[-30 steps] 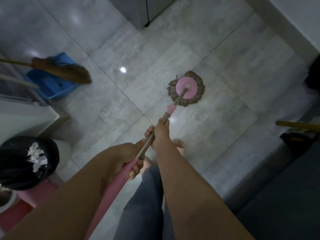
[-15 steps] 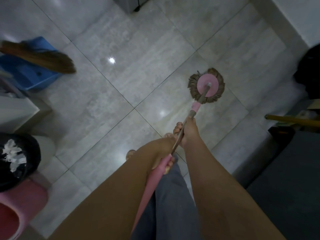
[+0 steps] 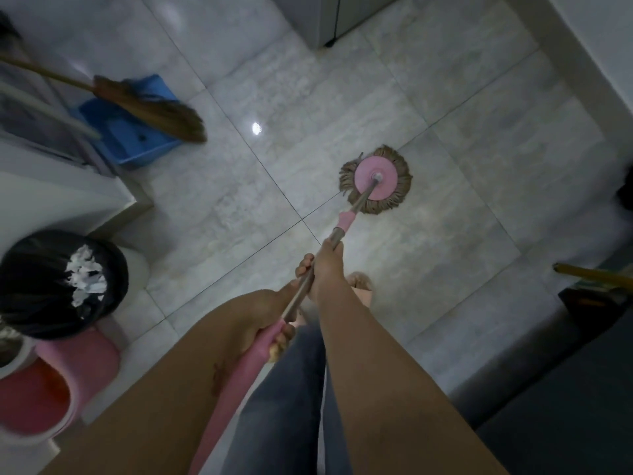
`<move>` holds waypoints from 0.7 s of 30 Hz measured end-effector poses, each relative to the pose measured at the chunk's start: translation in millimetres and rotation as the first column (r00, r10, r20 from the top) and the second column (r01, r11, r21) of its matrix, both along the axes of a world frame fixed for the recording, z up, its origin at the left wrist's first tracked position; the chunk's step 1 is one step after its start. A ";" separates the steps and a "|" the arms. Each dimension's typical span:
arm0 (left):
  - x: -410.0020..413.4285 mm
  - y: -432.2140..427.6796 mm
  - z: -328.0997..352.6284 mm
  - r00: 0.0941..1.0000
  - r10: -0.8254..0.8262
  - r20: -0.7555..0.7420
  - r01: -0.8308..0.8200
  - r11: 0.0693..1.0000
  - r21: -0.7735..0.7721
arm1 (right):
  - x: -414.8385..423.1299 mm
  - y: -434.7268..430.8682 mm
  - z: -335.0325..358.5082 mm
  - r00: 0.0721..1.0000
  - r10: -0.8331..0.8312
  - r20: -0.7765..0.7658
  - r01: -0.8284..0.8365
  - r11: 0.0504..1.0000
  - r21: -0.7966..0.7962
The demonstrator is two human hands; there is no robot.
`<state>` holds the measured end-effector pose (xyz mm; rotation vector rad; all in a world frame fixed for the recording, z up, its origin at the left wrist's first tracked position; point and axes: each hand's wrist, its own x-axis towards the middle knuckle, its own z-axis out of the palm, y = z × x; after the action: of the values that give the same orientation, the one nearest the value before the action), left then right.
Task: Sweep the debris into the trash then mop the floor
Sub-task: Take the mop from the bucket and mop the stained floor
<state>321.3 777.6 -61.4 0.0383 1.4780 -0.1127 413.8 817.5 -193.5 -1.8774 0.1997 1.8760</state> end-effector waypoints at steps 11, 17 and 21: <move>29.6 66.6 -12.6 0.999 -0.029 0.025 0.030 1.000 -0.009 | 31.0 67.3 -13.1 0.997 -0.061 -0.044 0.063 0.997 0.042; 109.0 179.4 -26.9 0.999 -0.033 0.033 0.031 0.996 0.079 | 112.2 180.1 -31.7 0.995 -0.100 -0.003 0.100 0.993 0.066; 171.1 256.8 -42.7 0.998 0.019 0.066 -0.025 0.994 0.103 | 179.7 255.0 -41.7 0.983 -0.178 0.039 0.175 0.981 0.082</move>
<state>492.4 1034.5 -104.1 0.1088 1.4184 -0.0166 593.5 1072.4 -235.2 -1.7874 0.2651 1.6960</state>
